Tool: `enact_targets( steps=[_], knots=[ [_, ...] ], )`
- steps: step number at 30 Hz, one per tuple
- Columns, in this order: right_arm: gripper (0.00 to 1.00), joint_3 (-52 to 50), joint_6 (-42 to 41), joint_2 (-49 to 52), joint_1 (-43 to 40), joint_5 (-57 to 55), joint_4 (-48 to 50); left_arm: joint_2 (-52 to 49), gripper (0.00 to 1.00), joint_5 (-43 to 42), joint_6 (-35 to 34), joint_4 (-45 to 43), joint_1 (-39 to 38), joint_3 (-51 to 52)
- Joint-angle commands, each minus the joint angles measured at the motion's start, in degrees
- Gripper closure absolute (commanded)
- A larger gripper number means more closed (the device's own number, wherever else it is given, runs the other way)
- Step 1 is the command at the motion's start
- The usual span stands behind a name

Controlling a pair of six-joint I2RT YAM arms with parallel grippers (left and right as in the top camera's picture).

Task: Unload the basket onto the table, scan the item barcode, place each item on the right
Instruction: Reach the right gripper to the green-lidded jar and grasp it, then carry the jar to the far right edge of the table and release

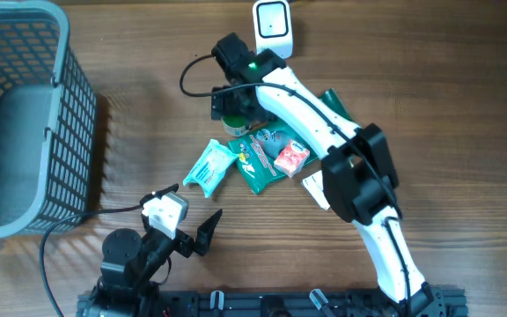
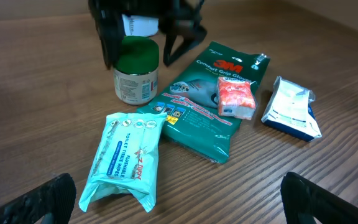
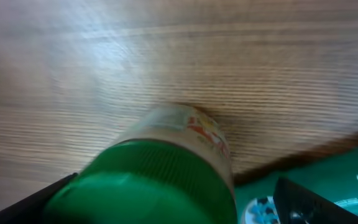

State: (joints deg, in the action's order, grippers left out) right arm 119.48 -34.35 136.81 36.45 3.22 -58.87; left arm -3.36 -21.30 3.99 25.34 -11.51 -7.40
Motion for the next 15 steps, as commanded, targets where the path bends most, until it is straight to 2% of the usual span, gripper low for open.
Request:
enact_targets(
  steps=[1, 6, 9, 13, 15],
  knots=[
    [0.02, 0.92, 4.42, 3.21, 0.13, 0.92, -1.62, 0.61, 0.0, -0.04, 0.09, 0.42, 0.22, -0.11],
    [0.18, 0.94, 7.63, 3.45, -0.2, 0.02, -3.1, 0.61, 0.0, -0.04, 0.11, 0.42, 0.22, -0.11],
    [0.32, 0.94, 9.03, 3.45, -0.5, 0.07, -3.37, 0.61, 0.0, -0.04, 0.11, 0.42, 0.22, -0.11],
    [0.41, 1.77, 11.85, 3.43, -0.68, 0.02, -6.05, 0.61, 0.0, -0.04, 0.11, 0.42, 0.22, -0.11],
    [0.42, 3.74, 11.87, 3.3, -1.09, 0.04, -9.09, 0.61, 0.0, -0.04, 0.09, 0.42, 0.22, -0.11]
  ],
)
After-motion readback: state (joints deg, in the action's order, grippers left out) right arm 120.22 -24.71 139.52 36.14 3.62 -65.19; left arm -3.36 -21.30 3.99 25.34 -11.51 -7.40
